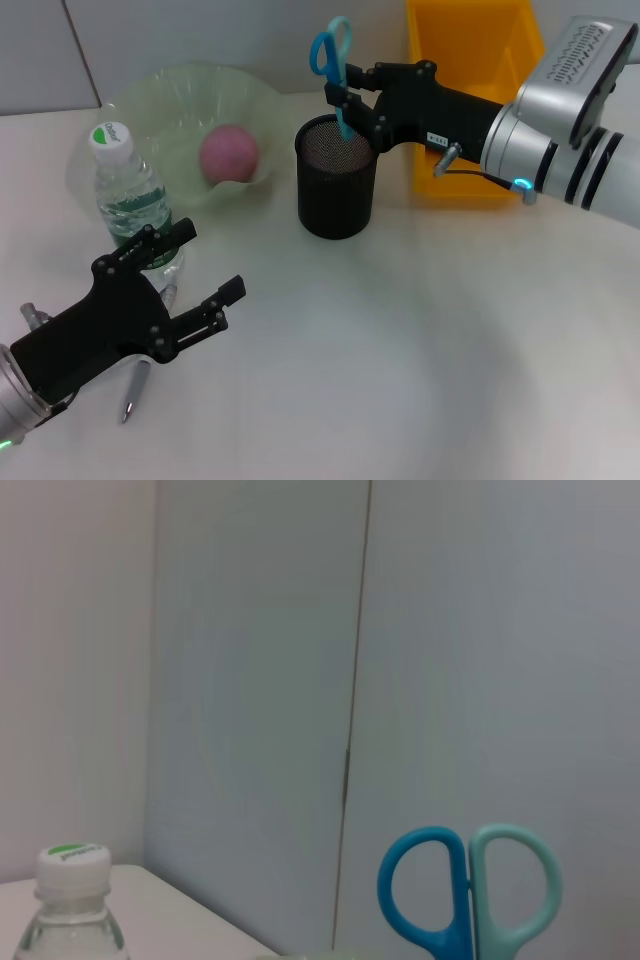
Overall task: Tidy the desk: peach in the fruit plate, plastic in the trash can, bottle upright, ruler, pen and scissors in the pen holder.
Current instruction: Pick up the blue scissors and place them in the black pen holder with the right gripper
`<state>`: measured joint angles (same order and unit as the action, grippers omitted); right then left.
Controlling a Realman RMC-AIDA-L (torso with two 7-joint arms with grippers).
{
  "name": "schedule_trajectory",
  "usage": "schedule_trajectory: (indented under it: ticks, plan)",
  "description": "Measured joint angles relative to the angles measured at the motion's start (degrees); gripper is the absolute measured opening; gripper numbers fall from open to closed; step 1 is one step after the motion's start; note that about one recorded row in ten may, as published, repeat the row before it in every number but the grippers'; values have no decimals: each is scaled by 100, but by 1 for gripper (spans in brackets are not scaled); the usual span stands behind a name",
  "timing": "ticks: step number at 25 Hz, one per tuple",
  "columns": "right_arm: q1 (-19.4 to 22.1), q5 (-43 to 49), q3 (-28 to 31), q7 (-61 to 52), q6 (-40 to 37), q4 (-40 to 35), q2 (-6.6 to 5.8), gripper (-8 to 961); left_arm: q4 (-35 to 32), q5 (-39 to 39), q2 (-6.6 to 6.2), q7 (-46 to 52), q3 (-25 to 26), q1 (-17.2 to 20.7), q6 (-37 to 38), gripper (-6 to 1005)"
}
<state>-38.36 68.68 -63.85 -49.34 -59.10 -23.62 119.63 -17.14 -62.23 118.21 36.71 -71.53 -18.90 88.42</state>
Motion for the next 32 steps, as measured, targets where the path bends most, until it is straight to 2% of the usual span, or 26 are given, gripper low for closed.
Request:
schedule_trajectory:
  ticks: [7,18,24,27,32]
  plan:
    - [-57,-23,4,53,8,139,0,234,0,0,1,-9,-2,0,-6,787]
    - [49,-78,34,-34,14,147,-2,406,0,0,9,-5,-1,7,-5,786]
    - [57,-78,-15,-140,14,148,-2,631,0,0,9,2,-1,11,-1,785]
    - [105,-78,-3,-144,-48,116,-2,773,0,0,1,3,-1,27,0,784]
    - [373,-55,-22,-495,-385,-243,-14,805,-7,1,-2,5,-1,49,1,783]
